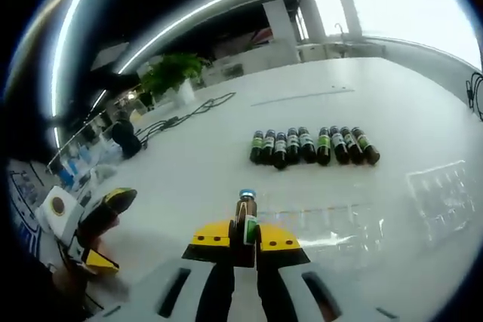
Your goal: Grip medicine bottles put into box
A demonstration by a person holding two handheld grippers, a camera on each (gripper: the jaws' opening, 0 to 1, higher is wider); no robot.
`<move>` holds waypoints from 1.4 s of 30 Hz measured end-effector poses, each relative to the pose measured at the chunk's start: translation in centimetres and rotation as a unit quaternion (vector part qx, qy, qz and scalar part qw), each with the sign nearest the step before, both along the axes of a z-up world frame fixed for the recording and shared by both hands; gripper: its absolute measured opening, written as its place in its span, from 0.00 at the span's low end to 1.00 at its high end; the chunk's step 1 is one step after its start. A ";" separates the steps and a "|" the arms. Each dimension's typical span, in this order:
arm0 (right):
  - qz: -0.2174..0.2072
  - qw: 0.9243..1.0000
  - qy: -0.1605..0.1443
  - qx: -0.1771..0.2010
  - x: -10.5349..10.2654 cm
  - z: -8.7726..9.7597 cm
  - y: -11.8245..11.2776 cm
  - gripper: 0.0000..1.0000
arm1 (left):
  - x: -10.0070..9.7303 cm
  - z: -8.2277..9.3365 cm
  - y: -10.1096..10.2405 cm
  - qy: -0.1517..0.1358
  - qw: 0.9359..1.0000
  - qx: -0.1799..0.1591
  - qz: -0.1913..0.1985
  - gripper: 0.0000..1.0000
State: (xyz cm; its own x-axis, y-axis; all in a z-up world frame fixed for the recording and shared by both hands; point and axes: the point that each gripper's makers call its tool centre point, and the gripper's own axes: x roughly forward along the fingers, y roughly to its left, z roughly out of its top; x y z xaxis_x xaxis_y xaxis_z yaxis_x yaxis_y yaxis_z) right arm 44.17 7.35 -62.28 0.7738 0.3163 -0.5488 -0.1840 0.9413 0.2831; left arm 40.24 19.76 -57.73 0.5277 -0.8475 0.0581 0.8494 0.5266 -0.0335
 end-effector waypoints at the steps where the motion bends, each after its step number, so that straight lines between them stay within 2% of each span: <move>1: 0.000 1.000 0.000 0.000 0.1 0.0 0.0 0.07 | 0.0 0.0 0.0 0.000 1.000 0.000 0.000 0.51; 13: 0.001 1.000 -0.002 -0.002 0.1 -0.4 0.0 0.07 | 0.0 0.1 0.1 -0.001 1.000 -0.001 0.002 0.51; 16: -0.005 1.000 -0.002 -0.001 0.2 -0.4 -0.3 0.00 | 0.1 0.1 0.1 0.000 1.000 -0.001 0.002 0.51; 25: -0.007 1.000 -0.021 -0.003 0.4 0.7 -0.5 0.00 | 0.0 0.1 0.1 -0.001 1.000 -0.001 0.001 0.51; 27: -0.005 1.000 -0.023 -0.016 0.4 0.7 -0.6 0.00 | 0.0 0.1 0.1 -0.001 1.000 0.000 0.002 0.51; 28: 0.000 0.999 -0.026 -0.037 0.4 0.6 -0.7 0.00 | 0.0 0.1 0.1 -0.001 1.000 -0.001 0.002 0.51; 33: 0.012 0.998 -0.028 -0.046 0.4 0.5 0.6 0.00 | 0.0 0.1 0.1 -0.003 1.000 0.001 0.001 0.51; 39: 0.008 0.996 -0.036 -0.083 0.5 0.4 0.1 0.00 | 0.0 0.1 0.1 -0.002 1.000 0.000 0.003 0.51; 42: 0.012 0.996 -0.036 -0.080 0.2 0.5 0.3 0.00 | 0.0 0.1 0.1 -0.003 1.000 0.000 0.002 0.51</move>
State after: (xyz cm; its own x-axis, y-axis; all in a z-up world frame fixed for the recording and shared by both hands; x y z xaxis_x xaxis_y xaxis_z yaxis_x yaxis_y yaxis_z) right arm 44.41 7.62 -61.74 0.8066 0.2483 -0.5365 -0.2217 0.9683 0.1148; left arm 40.22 19.88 -57.63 0.5312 -0.8450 0.0613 0.8472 0.5305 -0.0289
